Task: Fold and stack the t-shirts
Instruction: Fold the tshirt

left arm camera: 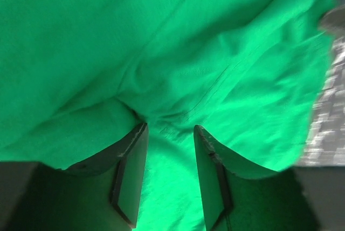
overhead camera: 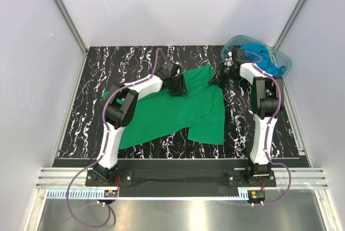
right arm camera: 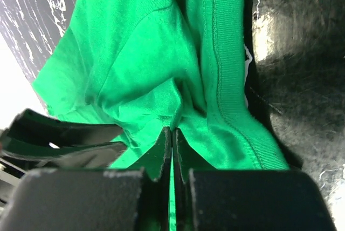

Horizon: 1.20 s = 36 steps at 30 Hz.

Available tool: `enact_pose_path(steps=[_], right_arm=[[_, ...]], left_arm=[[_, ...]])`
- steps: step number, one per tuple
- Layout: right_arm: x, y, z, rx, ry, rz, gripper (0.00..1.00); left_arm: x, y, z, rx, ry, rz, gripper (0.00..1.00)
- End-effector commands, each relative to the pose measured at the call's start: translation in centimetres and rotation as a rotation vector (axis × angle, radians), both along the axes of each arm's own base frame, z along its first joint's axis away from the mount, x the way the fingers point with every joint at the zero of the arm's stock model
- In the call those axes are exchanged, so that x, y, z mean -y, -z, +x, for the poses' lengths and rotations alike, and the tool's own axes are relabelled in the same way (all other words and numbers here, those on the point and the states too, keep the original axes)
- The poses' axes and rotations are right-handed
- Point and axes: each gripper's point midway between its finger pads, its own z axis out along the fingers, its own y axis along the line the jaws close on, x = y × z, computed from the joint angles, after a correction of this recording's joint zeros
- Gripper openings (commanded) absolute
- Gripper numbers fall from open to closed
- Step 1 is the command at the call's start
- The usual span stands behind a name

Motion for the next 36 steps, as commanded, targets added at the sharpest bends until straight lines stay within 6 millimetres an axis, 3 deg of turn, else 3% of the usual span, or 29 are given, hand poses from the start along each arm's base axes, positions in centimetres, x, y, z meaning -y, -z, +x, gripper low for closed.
enact_pose_path(steps=[1, 10, 23, 36], right_arm=[[0.1, -2.7, 0.3, 0.019, 0.034, 0.017, 0.0], [0.2, -3.4, 0.1, 0.03, 0.024, 0.003, 0.0], [0.5, -4.7, -0.6, 0.055, 0.014, -0.015, 0.0], [0.4, -4.2, -0.9, 0.049, 0.013, -0.005, 0.0]], left_arm=[[-0.7, -3.2, 0.5, 0.179, 0.084, 0.178, 0.42], [0.4, -3.5, 0.4, 0.261, 0.117, 0.292, 0.4], [1.4, -1.5, 0.6, 0.222, 0.128, 0.348, 0.33], [1.4, -0.8, -0.8, 0.217, 0.166, 0.381, 0.39]])
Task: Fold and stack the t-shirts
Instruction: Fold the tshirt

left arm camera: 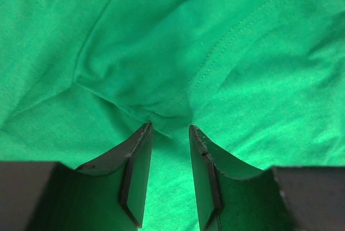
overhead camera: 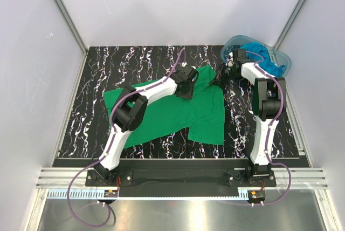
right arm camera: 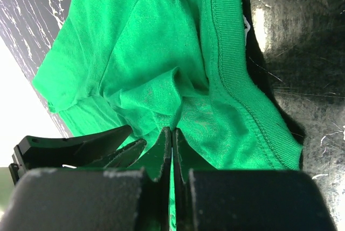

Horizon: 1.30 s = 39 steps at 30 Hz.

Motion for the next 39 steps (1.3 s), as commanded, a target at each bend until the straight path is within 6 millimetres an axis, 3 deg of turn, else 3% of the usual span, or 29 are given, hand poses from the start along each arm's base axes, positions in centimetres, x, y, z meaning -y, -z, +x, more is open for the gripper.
enact_pose_path(steps=[1, 12, 16, 21, 29, 39], right_arm=[[0.0, -3.0, 0.4, 0.082, -0.01, 0.004, 0.0], [0.1, -3.5, 0.0, 0.085, -0.012, 0.0, 0.0], [0.2, -3.7, -0.2, 0.089, -0.017, -0.007, 0.0], [0.4, -4.0, -0.4, 0.089, -0.017, -0.02, 0.0], [0.4, -5.1, -2.0, 0.031, 0.002, -0.012, 0.0], [0.8, -4.4, -4.9, -0.036, 0.002, -0.029, 0.0]], left_arm=[[0.3, -1.4, 0.8, 0.05, 0.001, -0.008, 0.38], [-0.1, -0.2, 1.6, 0.066, -0.004, 0.037, 0.32], [0.5, -0.2, 2.0, 0.068, 0.013, 0.026, 0.17], [1.0, -1.7, 2.1, 0.079, 0.016, -0.002, 0.06], [1.5, -4.7, 0.0, 0.022, 0.072, -0.077, 0.02], [0.2, -5.2, -0.6, -0.027, 0.046, -0.111, 0.0]])
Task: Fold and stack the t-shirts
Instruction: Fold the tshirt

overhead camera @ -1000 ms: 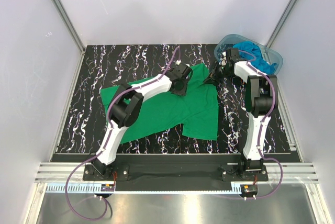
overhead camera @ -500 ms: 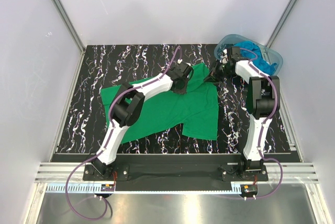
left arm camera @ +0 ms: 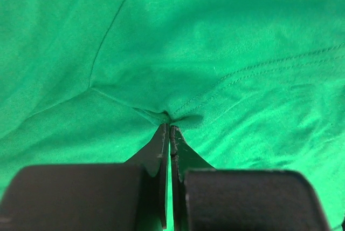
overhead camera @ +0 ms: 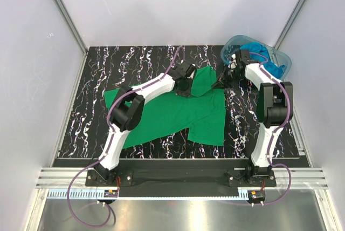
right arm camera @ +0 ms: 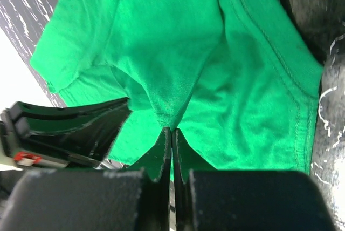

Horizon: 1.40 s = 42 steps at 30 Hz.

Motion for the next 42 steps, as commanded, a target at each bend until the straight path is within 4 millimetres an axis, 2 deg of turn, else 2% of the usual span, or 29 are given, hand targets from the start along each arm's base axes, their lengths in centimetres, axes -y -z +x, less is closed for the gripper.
enact_pose_path(steps=[1, 11, 20, 24, 25, 27, 28, 29, 30, 31, 34, 35, 36, 37, 38, 40, 41, 42], right_arm=[[0.4, -1.3, -1.0, 0.003, 0.003, -0.019, 0.0], [1.2, 1.2, -3.0, -0.099, 0.017, -0.074, 0.0], [1.3, 3.6, -4.1, -0.167, -0.004, -0.096, 0.0], [1.6, 5.0, -4.4, -0.196, -0.008, -0.132, 0.0], [2.0, 5.4, -4.5, -0.206, -0.004, -0.151, 0.01], [2.0, 6.1, -4.9, -0.232, -0.023, -0.162, 0.04], [2.3, 6.3, -4.8, -0.233, -0.023, -0.183, 0.11], [2.7, 6.2, -4.9, -0.233, -0.03, -0.203, 0.14], [2.9, 5.8, -4.7, -0.214, -0.031, -0.22, 0.17], [3.5, 5.5, -4.4, -0.192, -0.022, -0.253, 0.22], [4.1, 2.7, -2.6, -0.057, -0.018, -0.297, 0.29], [3.9, 1.2, -1.5, 0.016, -0.019, -0.301, 0.38], [3.7, 0.3, -0.8, 0.055, -0.019, -0.3, 0.41], [3.5, -0.4, 0.0, 0.088, -0.02, -0.295, 0.42], [3.1, -1.4, 1.2, 0.123, -0.011, -0.286, 0.43], [1.8, -2.2, 2.6, 0.165, -0.018, -0.277, 0.44], [1.2, -2.5, 4.2, 0.192, -0.008, -0.275, 0.45], [0.1, -2.7, 4.8, 0.207, -0.022, -0.279, 0.46]], left_arm=[[-0.1, -3.6, 0.1, 0.017, -0.009, -0.071, 0.0], [-0.9, -3.8, 0.1, 0.009, -0.012, -0.086, 0.0], [-1.5, -2.4, -0.7, -0.029, -0.013, -0.08, 0.0], [-1.6, -2.4, -0.7, -0.03, -0.022, -0.081, 0.0], [-1.7, -2.3, -0.7, -0.033, -0.026, -0.078, 0.01], [-1.9, -2.3, -0.8, -0.033, -0.027, -0.075, 0.13], [-2.0, -2.5, -0.7, -0.026, -0.028, -0.076, 0.18], [-2.1, -2.8, -0.6, -0.014, -0.025, -0.082, 0.22], [-2.4, -3.2, -0.7, -0.004, -0.024, -0.086, 0.32], [-2.3, -3.7, -0.6, 0.01, -0.023, -0.098, 0.36], [-2.9, -6.0, 0.0, 0.058, -0.029, -0.128, 0.4], [-3.3, -6.6, 0.3, 0.072, -0.035, -0.138, 0.41], [-3.4, -8.1, 0.6, 0.099, -0.036, -0.165, 0.41], [-3.8, -8.5, 0.8, 0.106, -0.046, -0.175, 0.41], [-5.0, -9.1, 1.5, 0.112, -0.076, -0.189, 0.41], [-6.5, -10.3, 1.8, 0.123, -0.123, -0.234, 0.41], [-8.4, -10.4, 2.6, 0.128, -0.174, -0.24, 0.41], [-9.4, -10.7, 3.0, 0.136, -0.211, -0.257, 0.4]])
